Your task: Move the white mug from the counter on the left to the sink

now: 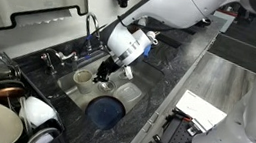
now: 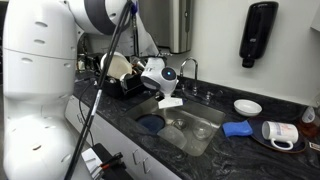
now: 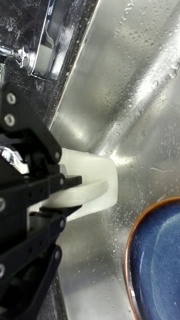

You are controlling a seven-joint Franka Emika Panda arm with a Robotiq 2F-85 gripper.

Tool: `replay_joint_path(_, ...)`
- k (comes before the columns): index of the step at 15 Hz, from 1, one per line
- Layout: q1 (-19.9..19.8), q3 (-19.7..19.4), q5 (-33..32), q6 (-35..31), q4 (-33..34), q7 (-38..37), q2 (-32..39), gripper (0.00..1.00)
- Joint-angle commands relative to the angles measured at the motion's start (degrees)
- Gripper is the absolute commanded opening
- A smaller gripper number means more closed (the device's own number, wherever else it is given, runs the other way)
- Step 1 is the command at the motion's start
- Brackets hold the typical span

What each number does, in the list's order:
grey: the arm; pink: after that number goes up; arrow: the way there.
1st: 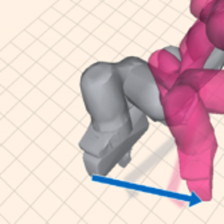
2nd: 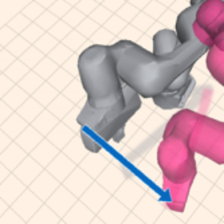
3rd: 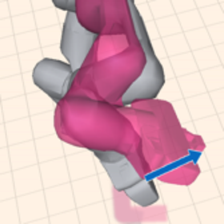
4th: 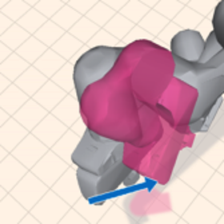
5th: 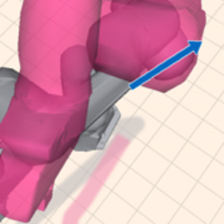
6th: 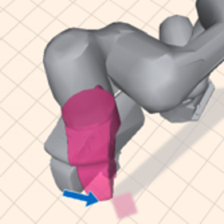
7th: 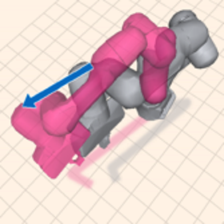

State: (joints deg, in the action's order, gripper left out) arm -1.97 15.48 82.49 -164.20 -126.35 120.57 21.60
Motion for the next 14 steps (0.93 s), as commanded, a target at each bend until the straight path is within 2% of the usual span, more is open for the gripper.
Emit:
replay_joint_path(1, -0.01, 0.12, 2.01, -1.04, 6.60, 2.98, 6.01, 0.04)
replay_joint_path(9, 0.94, -0.27, -0.38, -1.34, 12.70, 0.27, 13.98, 0.04)
replay_joint_path(10, 1.13, -0.37, -0.97, -1.36, 12.76, -0.30, 14.25, 0.34)
replay_joint_path(11, 1.34, -0.39, -1.46, -1.48, 12.70, -0.68, 14.32, 0.44)
replay_joint_path(14, 1.93, -0.24, -2.05, -2.09, 12.01, -1.10, 13.26, 0.64)
